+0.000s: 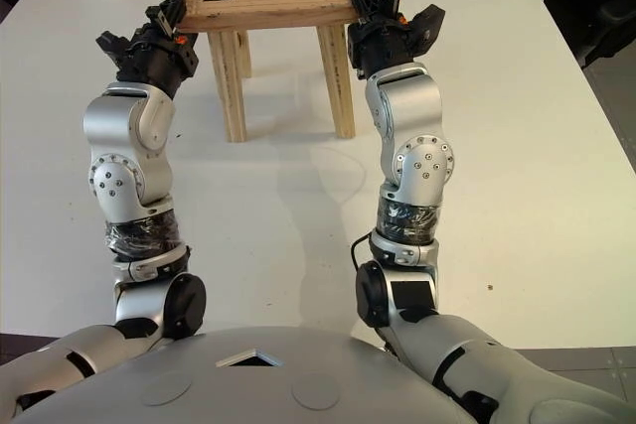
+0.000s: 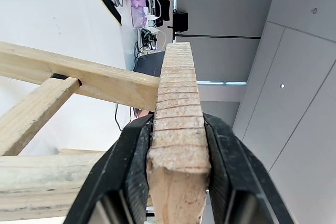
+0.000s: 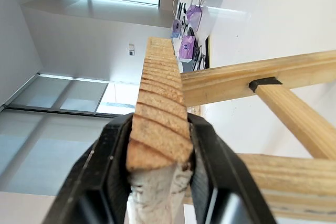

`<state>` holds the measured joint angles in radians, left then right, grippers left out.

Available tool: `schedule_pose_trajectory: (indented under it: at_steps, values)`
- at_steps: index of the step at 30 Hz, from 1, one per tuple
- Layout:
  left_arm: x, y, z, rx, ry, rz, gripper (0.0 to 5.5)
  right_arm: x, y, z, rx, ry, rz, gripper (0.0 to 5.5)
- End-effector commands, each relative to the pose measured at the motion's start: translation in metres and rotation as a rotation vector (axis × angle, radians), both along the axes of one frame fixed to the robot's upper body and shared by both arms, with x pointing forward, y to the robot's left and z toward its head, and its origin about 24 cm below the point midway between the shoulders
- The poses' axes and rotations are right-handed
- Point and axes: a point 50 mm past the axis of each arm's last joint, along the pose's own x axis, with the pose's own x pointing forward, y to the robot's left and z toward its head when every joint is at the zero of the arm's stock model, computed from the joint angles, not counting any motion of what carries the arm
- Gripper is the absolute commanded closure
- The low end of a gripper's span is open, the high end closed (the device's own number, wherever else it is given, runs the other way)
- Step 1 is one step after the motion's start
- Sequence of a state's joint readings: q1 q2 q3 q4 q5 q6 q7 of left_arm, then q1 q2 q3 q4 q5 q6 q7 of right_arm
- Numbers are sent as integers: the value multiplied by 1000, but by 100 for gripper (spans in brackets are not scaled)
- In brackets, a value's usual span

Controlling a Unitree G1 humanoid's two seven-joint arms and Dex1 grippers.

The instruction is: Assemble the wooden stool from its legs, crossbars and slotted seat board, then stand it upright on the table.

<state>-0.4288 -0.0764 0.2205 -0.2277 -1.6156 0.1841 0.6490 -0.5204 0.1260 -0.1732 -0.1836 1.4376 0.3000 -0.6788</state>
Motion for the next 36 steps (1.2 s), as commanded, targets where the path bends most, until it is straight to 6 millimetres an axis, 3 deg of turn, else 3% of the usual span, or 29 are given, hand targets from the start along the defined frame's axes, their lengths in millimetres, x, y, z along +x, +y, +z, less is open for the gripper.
schedule_pose_trajectory:
  at_steps: [1, 4, 7, 16, 18, 23, 29, 32, 34, 36]
  values:
    - [2, -14, -40, 48, 225, -59, 421, -3, 16, -30, -177, 171, 49, 418]
    - [1, -10, -55, 108, 286, -34, 421, -8, 15, -49, -273, 263, 47, 417]
    - [1, -10, -53, 142, 248, -40, 421, -10, 13, -48, -348, 229, 33, 412]
    - [2, -2, -38, 219, 178, -1, 271, -4, 2, -33, -416, 93, -50, 255]
    - [2, 4, -35, 290, 166, 24, 267, -3, -6, -29, -464, 66, -111, 225]
    - [-7, 25, -12, 749, 60, 155, 267, -3, -34, -1, -832, -99, -343, 207]
    - [-20, 39, 2, 1225, -29, 341, 267, -9, -39, 25, -1176, -282, -528, 207]
    - [-24, 45, 0, 1384, -43, 454, 267, -2, -47, 13, -1374, -229, -590, 207]
    - [-25, 52, -8, 1481, -14, 525, 267, 4, -54, -8, -1478, -151, -597, 207]
    - [-26, 58, -33, 1582, 53, 543, 267, 8, -61, -47, -1574, -45, -557, 207]
